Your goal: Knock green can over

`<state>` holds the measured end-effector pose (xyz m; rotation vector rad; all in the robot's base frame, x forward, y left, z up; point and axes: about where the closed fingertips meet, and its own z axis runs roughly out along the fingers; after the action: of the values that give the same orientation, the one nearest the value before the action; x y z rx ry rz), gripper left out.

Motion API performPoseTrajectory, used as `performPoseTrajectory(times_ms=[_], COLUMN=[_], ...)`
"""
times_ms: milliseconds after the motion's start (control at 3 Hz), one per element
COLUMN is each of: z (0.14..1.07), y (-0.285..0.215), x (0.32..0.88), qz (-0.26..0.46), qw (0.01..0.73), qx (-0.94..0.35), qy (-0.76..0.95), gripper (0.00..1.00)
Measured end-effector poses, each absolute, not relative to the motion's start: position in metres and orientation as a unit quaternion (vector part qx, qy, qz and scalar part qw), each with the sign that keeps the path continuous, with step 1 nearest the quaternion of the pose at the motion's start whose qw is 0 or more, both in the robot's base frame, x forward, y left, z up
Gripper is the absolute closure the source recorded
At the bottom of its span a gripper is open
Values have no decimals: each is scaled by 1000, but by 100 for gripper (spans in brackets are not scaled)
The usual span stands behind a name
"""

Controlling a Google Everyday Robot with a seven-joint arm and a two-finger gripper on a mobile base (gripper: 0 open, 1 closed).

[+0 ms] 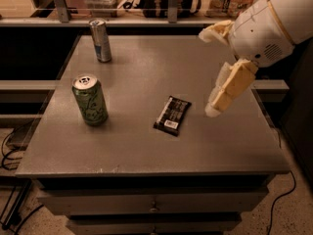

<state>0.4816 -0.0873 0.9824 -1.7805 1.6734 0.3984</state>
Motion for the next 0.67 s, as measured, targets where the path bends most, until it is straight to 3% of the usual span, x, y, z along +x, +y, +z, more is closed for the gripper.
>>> performPoseTrajectory(times_ms=[667], z=[972], y=[-73], x=[483], qz=[174], qw=[329], qx=[-677], qy=[635], gripper=[0])
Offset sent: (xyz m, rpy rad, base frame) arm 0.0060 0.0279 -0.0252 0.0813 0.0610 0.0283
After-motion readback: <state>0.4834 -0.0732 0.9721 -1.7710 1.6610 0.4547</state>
